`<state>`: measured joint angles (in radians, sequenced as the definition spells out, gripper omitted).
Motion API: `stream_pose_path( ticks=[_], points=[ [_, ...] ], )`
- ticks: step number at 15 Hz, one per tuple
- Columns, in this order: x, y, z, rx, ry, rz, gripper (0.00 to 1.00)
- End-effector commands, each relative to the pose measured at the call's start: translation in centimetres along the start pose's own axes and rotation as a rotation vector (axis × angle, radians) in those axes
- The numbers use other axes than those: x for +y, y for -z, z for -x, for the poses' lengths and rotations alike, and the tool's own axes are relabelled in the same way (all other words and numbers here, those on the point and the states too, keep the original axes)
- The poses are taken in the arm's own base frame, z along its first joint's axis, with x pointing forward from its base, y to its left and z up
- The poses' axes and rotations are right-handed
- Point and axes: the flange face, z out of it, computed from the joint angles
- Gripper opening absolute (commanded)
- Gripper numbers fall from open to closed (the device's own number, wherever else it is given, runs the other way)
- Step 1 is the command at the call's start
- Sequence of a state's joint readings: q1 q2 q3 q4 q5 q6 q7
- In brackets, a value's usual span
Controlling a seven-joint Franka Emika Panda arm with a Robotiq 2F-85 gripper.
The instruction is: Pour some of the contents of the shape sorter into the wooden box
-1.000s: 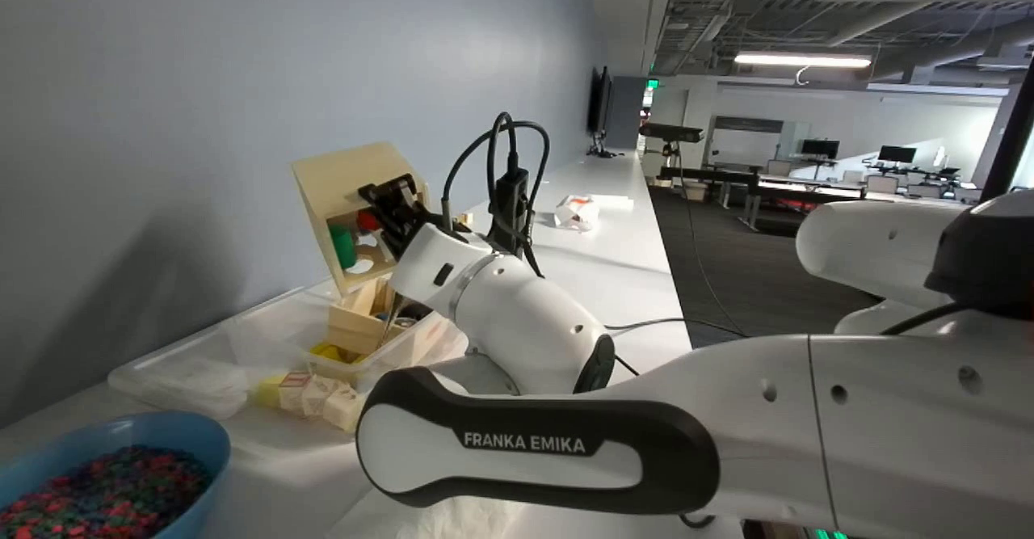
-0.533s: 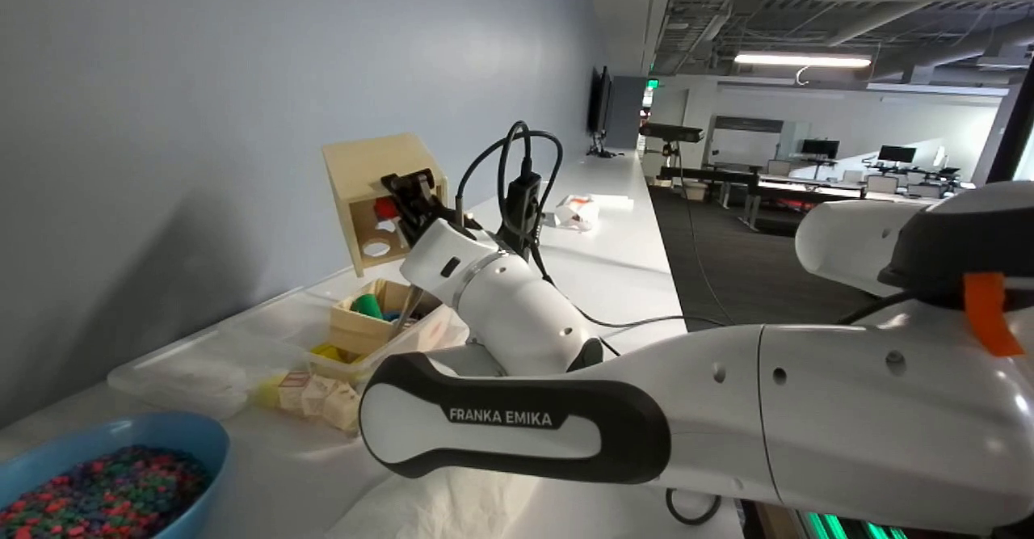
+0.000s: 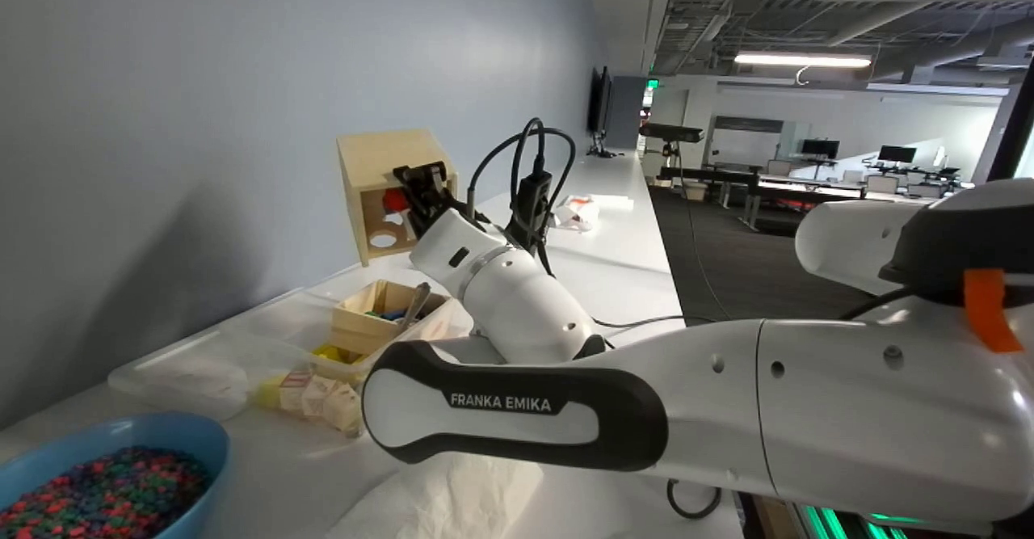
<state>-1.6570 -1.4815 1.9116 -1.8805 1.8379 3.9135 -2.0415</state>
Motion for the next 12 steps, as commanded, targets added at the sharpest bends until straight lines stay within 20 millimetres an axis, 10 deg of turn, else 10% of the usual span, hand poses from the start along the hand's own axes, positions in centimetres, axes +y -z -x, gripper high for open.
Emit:
stream_pose_path(
  ticks=[1,12],
  points=[
    [2.2,-1.0,1.9,-0.100,-0.064,0.063,0.03],
    [4.9,-6.5,5.6,-0.164,-0.153,-0.117,0.03]
  ],
)
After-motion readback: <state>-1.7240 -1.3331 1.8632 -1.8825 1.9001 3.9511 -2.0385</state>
